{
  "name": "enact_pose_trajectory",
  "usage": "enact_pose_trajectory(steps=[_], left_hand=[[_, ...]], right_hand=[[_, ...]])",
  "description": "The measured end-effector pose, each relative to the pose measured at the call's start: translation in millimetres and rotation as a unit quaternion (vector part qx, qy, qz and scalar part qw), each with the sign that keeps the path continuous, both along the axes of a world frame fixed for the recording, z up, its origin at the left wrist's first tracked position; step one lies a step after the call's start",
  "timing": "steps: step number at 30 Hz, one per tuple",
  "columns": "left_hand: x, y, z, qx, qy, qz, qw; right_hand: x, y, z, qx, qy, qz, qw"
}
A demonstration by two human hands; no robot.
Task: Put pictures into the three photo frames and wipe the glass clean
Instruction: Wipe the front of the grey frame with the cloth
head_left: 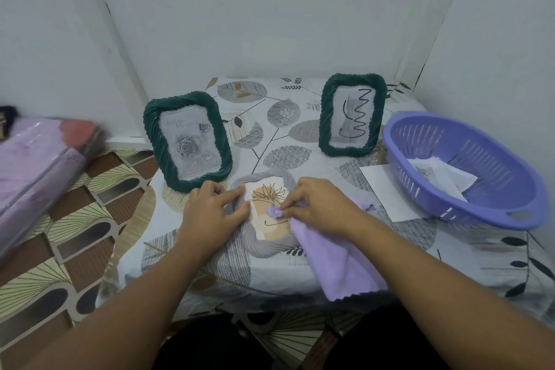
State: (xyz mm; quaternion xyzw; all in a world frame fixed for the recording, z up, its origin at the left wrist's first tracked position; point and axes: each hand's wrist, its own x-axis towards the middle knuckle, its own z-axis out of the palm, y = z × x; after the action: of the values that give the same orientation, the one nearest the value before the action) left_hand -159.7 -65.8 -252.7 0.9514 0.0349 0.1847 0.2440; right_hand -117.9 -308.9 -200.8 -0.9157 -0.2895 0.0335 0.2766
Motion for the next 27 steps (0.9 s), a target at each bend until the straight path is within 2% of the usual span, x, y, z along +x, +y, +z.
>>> enact_pose_trajectory(steps=[3, 7, 13, 16, 27], left_hand=[[0.1, 0.8, -1.1, 0.003, 0.0, 0.002, 1.0], [0.5, 0.9, -0.7, 0.006, -0.001, -0.001, 1.0], [-0.5, 0.7, 0.2, 0.004, 0.008, 0.002, 1.0], [-0.5, 0.4, 0.6, 0.001, 0.006, 0.001, 1.0], [-1.4, -1.0, 4.4, -0.002, 0.011, 0.003, 1.0]], right_hand=[[0.8, 8.2, 2.3, -0.006, -0.015, -0.018, 1.0], [-2.9, 0.3, -1.4, -0.003, 0.003, 0.009, 1.0], [1.0, 9.8, 3.0, -0.001, -0.008, -0.026, 1.0], [-1.1, 5.2, 3.7, -0.017, 0.002, 0.001, 1.0], [-2.7, 0.7, 12.4, -0.075, -0.011, -0.034, 0.997]])
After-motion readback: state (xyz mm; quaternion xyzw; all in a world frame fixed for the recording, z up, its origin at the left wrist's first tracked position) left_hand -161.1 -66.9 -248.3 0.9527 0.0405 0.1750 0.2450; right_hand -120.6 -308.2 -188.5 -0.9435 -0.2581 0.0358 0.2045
